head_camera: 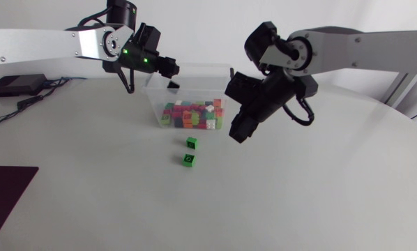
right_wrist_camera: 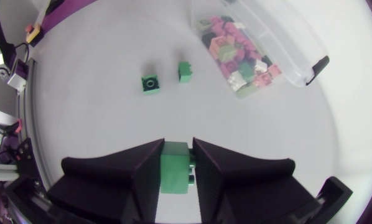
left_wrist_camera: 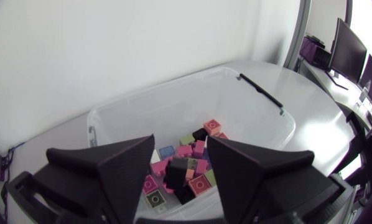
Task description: Place the duplo bricks in the container
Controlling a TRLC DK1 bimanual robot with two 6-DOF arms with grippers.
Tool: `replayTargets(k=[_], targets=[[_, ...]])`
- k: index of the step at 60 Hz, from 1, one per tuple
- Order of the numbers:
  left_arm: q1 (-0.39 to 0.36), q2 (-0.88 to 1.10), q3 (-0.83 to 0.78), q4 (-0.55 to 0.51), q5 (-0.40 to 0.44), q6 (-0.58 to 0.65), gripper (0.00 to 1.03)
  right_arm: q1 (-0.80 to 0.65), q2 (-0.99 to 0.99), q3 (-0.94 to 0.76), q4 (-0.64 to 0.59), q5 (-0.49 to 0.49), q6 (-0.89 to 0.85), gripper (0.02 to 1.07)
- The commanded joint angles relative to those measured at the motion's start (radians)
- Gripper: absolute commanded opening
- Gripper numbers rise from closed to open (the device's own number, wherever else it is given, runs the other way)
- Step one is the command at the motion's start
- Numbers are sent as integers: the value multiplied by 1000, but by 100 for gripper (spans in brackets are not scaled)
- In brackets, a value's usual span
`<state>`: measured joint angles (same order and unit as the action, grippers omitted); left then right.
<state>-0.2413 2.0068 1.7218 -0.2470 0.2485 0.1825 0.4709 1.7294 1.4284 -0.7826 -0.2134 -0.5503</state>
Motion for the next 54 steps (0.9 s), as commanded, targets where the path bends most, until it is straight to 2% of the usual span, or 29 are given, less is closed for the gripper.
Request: replayTargets(k=[1, 13, 28, 45, 54], targets=[[0, -16, 15, 28, -6, -21, 98, -17, 7, 60, -12, -17, 18, 18], [-6, -154, -97, 40, -6, 11, 98, -49, 53, 188, -9, -43, 56, 18], [-36, -315, -357, 6, 6, 196, 98, -81, 124, 322, 31, -69, 108, 18], [-52, -370, -518, -15, 58, 307, 98, -106, 203, 422, 86, -98, 145, 18], [-90, -367, -588, -29, 69, 391, 98, -129, 254, 475, 112, -115, 153, 18]])
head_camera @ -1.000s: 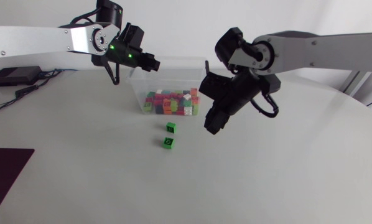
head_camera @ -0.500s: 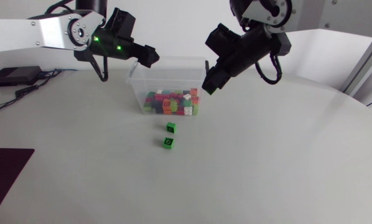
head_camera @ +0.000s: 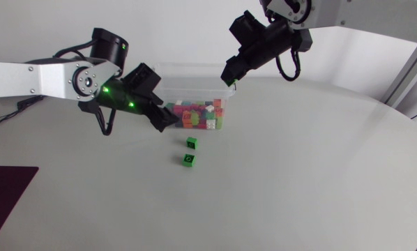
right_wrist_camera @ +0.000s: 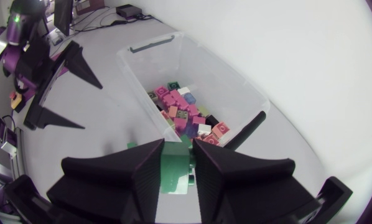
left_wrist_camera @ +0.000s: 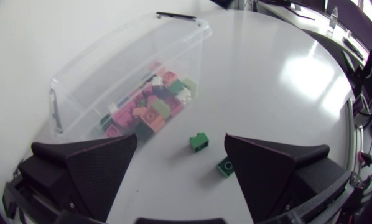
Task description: Place the duplo bricks in the container
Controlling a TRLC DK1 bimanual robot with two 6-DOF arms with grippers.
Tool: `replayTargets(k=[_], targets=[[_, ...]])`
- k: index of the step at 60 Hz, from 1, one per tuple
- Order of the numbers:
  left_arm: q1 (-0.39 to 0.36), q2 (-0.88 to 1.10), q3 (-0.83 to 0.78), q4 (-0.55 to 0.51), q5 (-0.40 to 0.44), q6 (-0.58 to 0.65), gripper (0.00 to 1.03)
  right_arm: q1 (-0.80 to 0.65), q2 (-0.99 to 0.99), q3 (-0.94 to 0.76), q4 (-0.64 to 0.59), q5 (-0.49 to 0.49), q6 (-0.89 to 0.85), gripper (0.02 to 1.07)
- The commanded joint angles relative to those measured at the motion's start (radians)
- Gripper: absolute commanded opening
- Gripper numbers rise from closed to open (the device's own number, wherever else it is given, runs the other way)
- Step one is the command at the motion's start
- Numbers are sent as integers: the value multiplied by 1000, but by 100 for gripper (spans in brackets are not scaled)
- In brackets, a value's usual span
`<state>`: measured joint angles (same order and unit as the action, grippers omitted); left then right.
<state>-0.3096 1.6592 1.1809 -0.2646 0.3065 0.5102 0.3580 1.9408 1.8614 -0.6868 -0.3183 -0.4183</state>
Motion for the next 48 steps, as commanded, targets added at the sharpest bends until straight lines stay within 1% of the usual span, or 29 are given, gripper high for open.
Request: replayTargets(k=[1, 11, 31, 39, 40, 42, 44, 46, 48], targets=[[-23, -19, -50, -12, 11, 65, 98, -17, 47, 47, 16, -13, 23, 18], [-46, 30, -79, -12, 11, 116, 98, -28, 119, 130, 18, -25, 36, 18], [-56, 91, -102, -12, 9, 186, 98, -13, 216, 278, 16, -30, 49, 18], [-65, 116, -109, -12, 11, 211, 98, -11, 259, 329, 18, -31, 50, 20], [-66, 117, -109, -12, 9, 214, 98, -10, 262, 334, 20, -30, 50, 22], [-69, 122, -109, -12, 11, 220, 98, -10, 271, 338, 27, -31, 50, 30], [-74, 129, -110, -12, 9, 228, 98, -8, 280, 348, 30, -31, 52, 42], [-75, 136, -110, -8, 9, 235, 98, -7, 294, 358, 32, -30, 52, 58], [-79, 146, -109, -7, 9, 246, 98, -4, 310, 377, 29, -25, 53, 76]])
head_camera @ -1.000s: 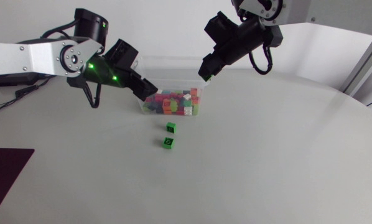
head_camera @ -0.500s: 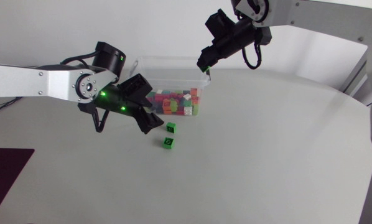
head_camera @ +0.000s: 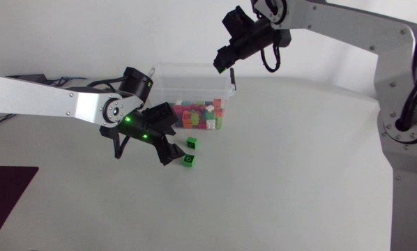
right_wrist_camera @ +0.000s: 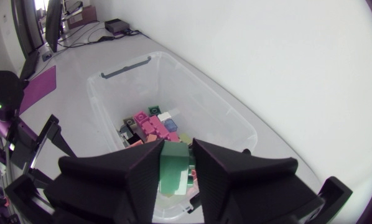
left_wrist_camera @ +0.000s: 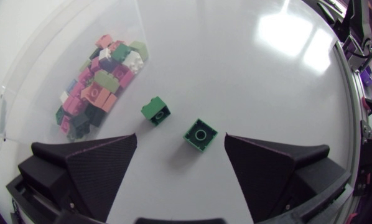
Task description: Place the duplo bricks in the container
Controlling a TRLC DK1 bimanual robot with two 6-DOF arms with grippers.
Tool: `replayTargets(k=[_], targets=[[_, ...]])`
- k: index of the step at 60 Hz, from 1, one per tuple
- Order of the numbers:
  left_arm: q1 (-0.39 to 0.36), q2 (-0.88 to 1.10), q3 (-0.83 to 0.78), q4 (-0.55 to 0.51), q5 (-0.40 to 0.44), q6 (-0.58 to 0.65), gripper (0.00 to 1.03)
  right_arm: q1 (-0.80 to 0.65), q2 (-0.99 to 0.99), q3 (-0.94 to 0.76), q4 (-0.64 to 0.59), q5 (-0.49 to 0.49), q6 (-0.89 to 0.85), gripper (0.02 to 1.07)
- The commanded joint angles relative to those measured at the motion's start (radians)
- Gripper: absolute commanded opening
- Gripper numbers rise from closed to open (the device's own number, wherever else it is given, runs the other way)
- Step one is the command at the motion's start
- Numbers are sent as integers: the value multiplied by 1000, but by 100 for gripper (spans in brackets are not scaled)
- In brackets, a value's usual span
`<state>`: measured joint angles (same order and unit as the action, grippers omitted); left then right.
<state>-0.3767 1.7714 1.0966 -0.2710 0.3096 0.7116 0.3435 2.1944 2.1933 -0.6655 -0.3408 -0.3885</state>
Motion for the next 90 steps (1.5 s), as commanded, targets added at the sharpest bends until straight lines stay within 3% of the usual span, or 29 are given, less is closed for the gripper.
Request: replayTargets(k=[1, 8, 18, 45, 68, 81, 90], targets=[[-11, 36, -24, 0, 6, 46, 98, 11, 59, 48, 6, -1, 23, 79], [-24, 54, -26, 4, 5, 101, 98, 14, 54, 59, 4, 2, 22, 102], [-41, 77, -32, 15, -3, 193, 97, 6, -70, -53, 24, -10, 10, 102], [-28, 168, 62, 9, -7, 353, 97, -28, -507, -647, 133, -86, -113, 102], [-48, 292, 158, -74, -6, 476, 96, -44, -657, -989, 238, -93, -154, 102], [-50, 333, 217, -155, 3, 509, 83, -34, -668, -1100, 290, -92, -158, 102], [-59, 364, 258, -231, 5, 546, 55, -35, -670, -1135, 307, -92, -162, 102]])
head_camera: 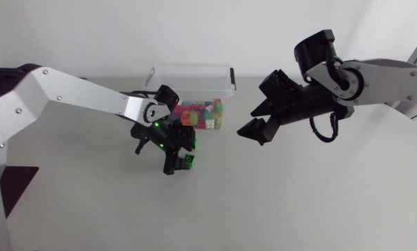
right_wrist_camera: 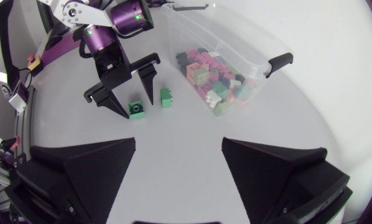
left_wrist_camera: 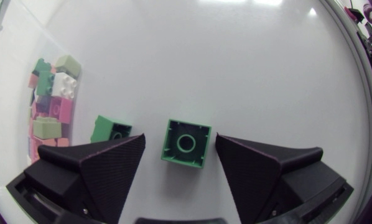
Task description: Place the duplo bricks in the container
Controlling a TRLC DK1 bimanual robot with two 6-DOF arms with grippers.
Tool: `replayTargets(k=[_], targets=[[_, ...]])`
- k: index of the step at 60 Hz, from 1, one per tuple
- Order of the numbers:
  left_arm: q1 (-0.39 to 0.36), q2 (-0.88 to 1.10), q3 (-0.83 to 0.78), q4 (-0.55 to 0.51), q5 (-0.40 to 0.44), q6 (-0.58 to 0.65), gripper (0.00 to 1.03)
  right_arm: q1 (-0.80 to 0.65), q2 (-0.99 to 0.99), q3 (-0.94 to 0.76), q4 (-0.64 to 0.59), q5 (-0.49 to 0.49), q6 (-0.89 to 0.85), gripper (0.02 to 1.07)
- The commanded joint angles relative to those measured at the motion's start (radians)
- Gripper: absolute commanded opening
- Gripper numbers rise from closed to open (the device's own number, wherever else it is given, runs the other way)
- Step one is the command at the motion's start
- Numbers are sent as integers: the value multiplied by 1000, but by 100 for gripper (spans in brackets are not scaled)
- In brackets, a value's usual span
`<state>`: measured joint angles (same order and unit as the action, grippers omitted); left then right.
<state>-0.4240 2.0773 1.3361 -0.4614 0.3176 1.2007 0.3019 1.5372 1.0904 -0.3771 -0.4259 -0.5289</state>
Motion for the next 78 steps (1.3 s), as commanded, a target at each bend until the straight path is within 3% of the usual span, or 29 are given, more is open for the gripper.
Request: replayTargets(k=[1, 11, 18, 28, 47, 55, 78], targets=[[-12, 60, 23, -46, -2, 60, 53, 6, -12, -34, 18, -7, -22, 102], [-18, 67, 48, -80, 1, 77, 15, 8, -3, -67, 41, -7, -22, 102], [-15, 75, 81, -148, 17, 80, 15, 22, 21, -81, 63, -2, -22, 102], [19, 49, 150, -352, 55, 82, 14, 51, 89, -60, 84, 4, -16, 102], [97, -151, 130, -526, 150, -12, 14, 114, 288, 131, 55, 36, 6, 102], [142, -247, 81, -511, 186, -82, 14, 155, 394, 227, 33, 64, 9, 102], [225, -517, -95, -249, 230, -314, 14, 223, 607, 467, -45, 121, 9, 102]])
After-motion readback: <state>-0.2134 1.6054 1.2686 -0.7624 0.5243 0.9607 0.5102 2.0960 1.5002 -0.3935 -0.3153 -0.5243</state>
